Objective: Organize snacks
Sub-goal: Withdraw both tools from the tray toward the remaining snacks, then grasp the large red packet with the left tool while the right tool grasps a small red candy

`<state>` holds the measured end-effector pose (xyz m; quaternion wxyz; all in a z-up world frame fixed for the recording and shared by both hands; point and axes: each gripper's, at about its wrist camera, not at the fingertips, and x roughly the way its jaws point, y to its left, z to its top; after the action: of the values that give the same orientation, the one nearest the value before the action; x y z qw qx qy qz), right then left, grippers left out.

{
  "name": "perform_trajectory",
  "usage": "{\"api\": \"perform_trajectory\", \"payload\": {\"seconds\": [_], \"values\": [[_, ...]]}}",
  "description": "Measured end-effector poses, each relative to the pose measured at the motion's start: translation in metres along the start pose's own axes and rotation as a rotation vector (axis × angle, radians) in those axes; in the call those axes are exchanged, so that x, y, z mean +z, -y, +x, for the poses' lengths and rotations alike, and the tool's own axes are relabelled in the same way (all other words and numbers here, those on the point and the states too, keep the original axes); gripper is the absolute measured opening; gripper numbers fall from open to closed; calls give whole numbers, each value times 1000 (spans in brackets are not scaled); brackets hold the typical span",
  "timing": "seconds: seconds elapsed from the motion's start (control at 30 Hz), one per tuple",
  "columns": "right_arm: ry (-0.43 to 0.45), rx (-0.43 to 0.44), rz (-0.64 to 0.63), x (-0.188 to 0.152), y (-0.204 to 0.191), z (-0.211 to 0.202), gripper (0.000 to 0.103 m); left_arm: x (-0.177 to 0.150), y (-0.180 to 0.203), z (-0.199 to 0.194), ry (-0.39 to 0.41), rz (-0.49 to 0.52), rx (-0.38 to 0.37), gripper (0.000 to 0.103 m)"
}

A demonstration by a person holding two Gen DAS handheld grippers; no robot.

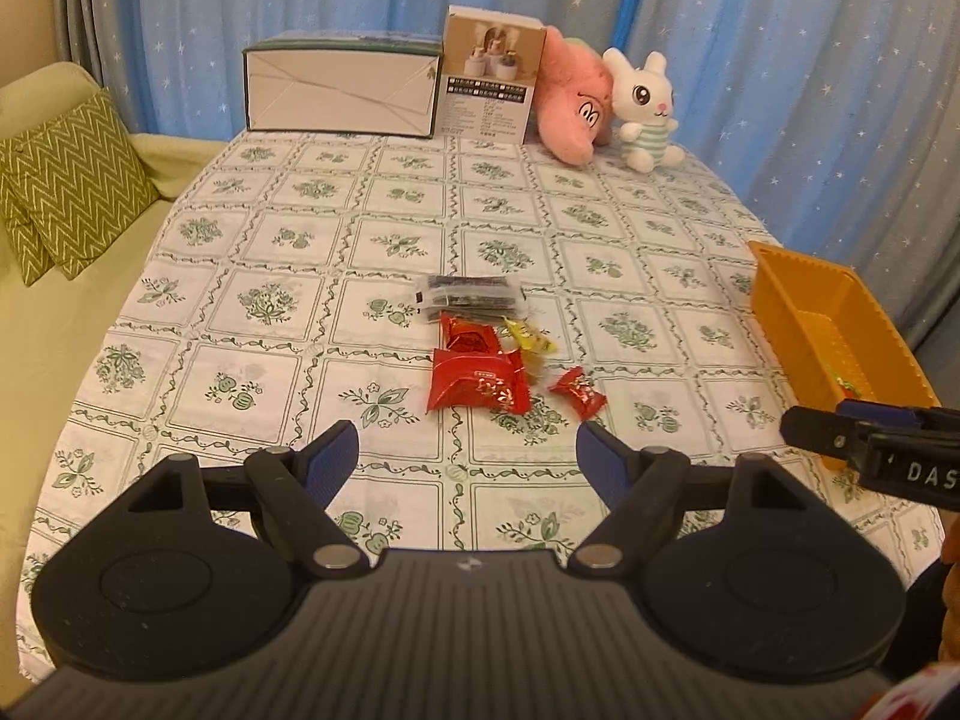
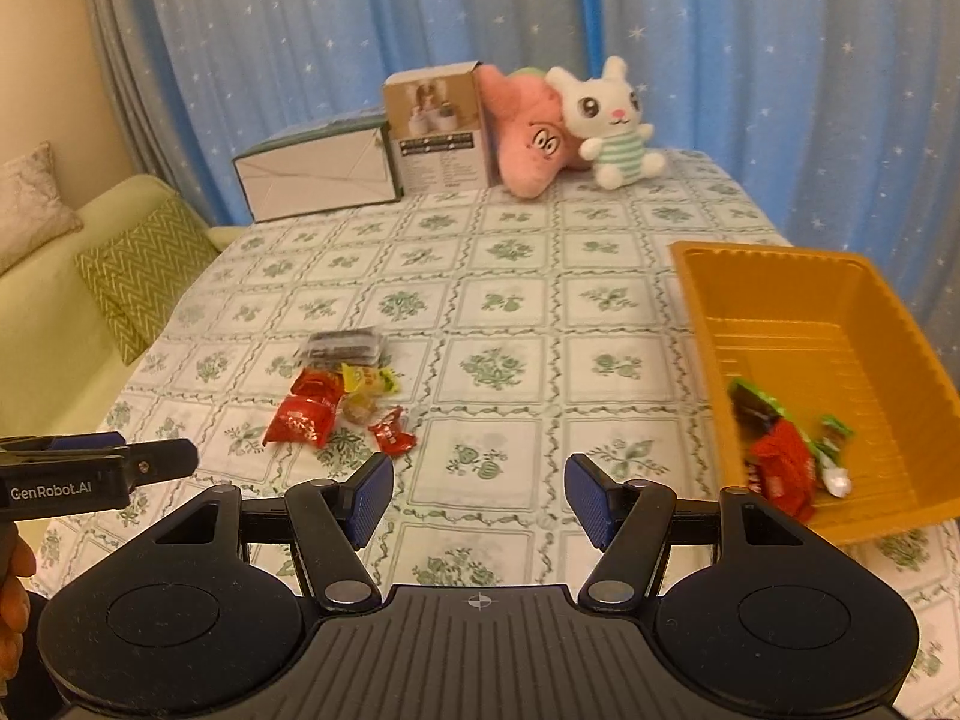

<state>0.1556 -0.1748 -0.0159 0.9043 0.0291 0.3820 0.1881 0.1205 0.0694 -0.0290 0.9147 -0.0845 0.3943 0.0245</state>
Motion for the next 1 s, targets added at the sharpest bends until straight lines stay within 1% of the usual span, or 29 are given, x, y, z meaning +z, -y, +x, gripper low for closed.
{"api": "perform_trajectory", "payload": {"seconds": [0.23,0.6,0.63,0.67,0.73,0.9,0.97,1.0], "values": [[-32,40,-36,3,-8,40,63,7,-5,30,-30,-3,6,78],[-39,111,-148,5,-28,96,63,19,-19,71,-53,-2,6,77],[-40,119,-161,5,-29,101,61,20,-21,74,-53,-4,8,77],[-43,125,-173,5,-31,106,57,21,-23,76,-53,-6,9,77],[-56,130,-197,4,-35,117,51,22,-26,79,-53,-10,13,77],[-80,122,-250,2,-43,139,45,24,-34,85,-53,-22,19,77],[-87,117,-262,2,-45,145,37,25,-37,86,-52,-25,17,77],[-90,114,-271,2,-46,148,36,24,-37,86,-54,-26,18,77]]}}
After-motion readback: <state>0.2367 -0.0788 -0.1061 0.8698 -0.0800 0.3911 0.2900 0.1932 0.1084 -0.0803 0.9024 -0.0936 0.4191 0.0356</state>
